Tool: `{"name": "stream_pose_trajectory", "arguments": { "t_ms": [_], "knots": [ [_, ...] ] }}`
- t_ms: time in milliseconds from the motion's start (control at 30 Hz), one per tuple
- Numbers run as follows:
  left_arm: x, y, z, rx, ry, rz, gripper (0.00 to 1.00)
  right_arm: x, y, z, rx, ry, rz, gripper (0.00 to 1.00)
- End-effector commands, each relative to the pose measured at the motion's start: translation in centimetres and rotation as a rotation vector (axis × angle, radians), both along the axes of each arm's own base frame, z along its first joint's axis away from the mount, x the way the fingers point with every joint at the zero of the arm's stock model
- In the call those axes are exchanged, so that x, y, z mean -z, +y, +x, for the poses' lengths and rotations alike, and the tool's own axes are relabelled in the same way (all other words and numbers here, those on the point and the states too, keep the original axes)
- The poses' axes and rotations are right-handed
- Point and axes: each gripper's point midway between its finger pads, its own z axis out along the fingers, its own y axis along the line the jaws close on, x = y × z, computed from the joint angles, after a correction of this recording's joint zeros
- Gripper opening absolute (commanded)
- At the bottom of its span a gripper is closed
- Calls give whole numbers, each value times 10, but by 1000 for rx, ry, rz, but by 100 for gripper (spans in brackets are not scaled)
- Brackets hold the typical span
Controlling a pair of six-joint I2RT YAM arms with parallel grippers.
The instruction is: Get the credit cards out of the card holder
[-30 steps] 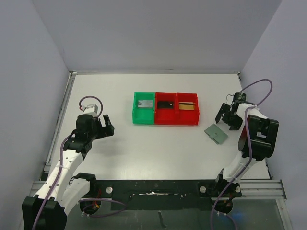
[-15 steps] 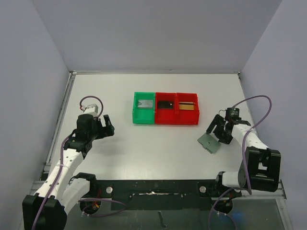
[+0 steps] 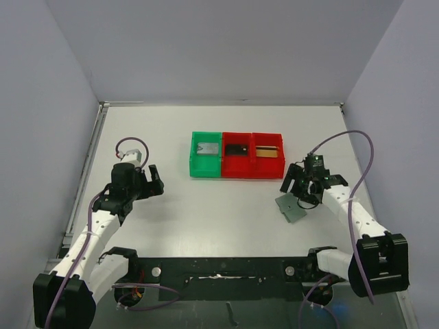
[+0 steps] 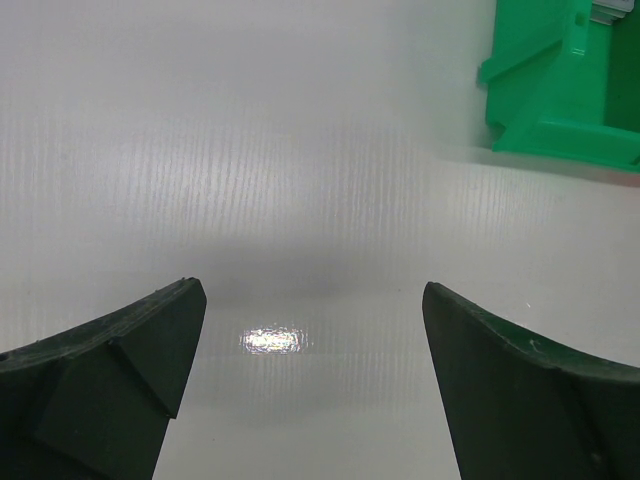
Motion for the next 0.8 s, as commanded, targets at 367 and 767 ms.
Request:
{"name": "stream_pose_trajectory", "arguments": {
  "t_ms": [367,767],
  "knots": [
    [-40,-4,14,-1,-127,-5,90,9,-15,17,19,-74,112,75],
    [-65,-40,-5,156,-150,-114,91,27,78,-19,-164,-127,251,55]
  ]
}}
